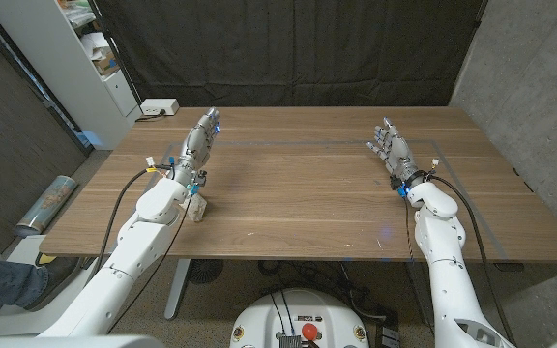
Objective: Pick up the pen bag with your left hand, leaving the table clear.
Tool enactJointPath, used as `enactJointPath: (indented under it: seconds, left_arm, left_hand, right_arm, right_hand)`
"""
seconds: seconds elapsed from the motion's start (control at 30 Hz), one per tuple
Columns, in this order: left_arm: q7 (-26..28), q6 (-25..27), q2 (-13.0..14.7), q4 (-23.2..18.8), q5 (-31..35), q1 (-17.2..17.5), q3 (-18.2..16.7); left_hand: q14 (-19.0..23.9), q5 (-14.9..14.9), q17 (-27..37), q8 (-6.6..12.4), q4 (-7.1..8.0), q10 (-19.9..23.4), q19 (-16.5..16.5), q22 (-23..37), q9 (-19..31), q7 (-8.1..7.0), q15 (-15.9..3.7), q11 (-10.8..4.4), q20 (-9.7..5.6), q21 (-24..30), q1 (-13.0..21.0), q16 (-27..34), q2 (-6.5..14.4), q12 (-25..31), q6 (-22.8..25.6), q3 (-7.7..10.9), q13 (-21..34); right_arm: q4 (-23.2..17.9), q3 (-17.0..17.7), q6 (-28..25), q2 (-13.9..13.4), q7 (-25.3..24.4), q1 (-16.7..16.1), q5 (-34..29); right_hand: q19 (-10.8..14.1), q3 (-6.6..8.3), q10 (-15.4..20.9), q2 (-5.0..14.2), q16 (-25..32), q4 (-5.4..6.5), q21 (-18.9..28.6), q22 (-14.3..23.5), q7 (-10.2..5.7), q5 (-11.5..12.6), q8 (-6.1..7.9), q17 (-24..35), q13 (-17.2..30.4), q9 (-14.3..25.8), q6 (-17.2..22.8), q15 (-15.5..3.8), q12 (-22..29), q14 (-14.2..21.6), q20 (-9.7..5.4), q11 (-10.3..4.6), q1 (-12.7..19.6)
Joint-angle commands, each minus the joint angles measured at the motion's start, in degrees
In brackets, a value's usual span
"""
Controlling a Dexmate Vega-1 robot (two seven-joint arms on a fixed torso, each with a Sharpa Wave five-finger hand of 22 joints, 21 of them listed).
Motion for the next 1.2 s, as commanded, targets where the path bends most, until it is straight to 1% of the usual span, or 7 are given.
enactJointPath:
  seconds: [0.03,0.4,0.7,0.87,1.2]
  left_arm:
    - [-1.5,-1.7,0.6,0.6,0.4,0.8,-1.6]
    - [-3.4,-4.2,1.3,1.7,0.4,1.3,-2.8]
    - [-4.8,-5.2,1.8,2.3,0.3,1.4,-3.2]
    - [-5.1,-6.0,2.0,2.1,0.3,2.1,-3.8]
    - [-5.0,-6.9,2.7,0.2,0.7,4.4,-5.3]
  left_hand:
    - [-1.0,0.3,0.2,0.19,-0.07,0.1,-3.1,0.3,0.2,0.23,0.17,0.03,0.49,0.2,0.6,0.3,0.1,0.4,0.5,0.26,0.3]
    - [-0.8,0.3,0.2,0.15,-0.11,0.4,-3.2,0.3,0.2,0.18,0.16,-0.14,0.61,0.2,0.9,0.3,0.2,0.4,0.7,0.21,0.3]
    - [-0.7,0.3,0.2,0.19,-0.13,0.5,-3.1,0.3,0.2,0.09,0.16,-0.4,0.71,0.2,1.1,0.3,0.3,0.4,0.9,0.16,0.3]
    - [-0.6,0.3,0.2,0.16,-0.14,0.6,-3.1,0.3,0.2,0.1,0.2,-0.22,0.75,0.2,1.1,0.3,0.3,0.4,1.0,0.13,0.3]
    - [-0.4,0.3,0.2,0.16,-0.16,0.7,-3.1,0.3,0.2,0.04,0.13,-0.46,0.84,0.3,1.2,0.3,0.4,0.4,1.1,0.09,0.3]
  right_arm:
    - [0.5,0.1,0.5,0.8,-0.4,0.5,-0.7]
    - [-0.8,-0.3,0.5,1.1,-1.8,0.3,-1.7]
    - [-1.6,-0.9,0.6,1.5,-3.2,-0.1,-2.7]
    - [-1.5,-1.1,0.8,1.6,-3.6,-0.2,-2.8]
    - [-0.8,-1.2,1.2,1.5,-3.7,0.5,-2.8]
  right_hand:
    - [0.4,-0.07,0.2,0.44,0.5,0.03,0.5,0.3,-0.14,0.4,0.08,0.1,0.1,0.2,0.2,0.58,0.4,-0.2,0.02,0.47,0.2]
    - [0.4,-0.15,0.2,0.52,0.5,0.02,0.4,0.3,-0.16,0.5,0.06,0.1,0.1,0.2,0.1,0.54,0.4,-0.1,0.11,0.52,0.2]
    - [0.4,-0.21,0.2,0.57,0.6,0.01,0.4,0.3,-0.15,0.5,0.06,0.1,0.1,0.2,0.2,0.57,0.4,-0.1,0.14,0.44,0.2]
    - [0.3,-0.23,0.2,0.6,0.6,0.01,0.4,0.3,-0.2,0.6,0.07,0.1,0.1,0.2,0.2,0.55,0.4,-0.1,0.14,0.43,0.2]
    - [0.3,-0.31,0.2,0.64,0.6,0.0,0.4,0.3,-0.25,0.7,0.08,0.1,0.1,0.2,0.2,0.56,0.4,0.0,0.11,0.47,0.2]
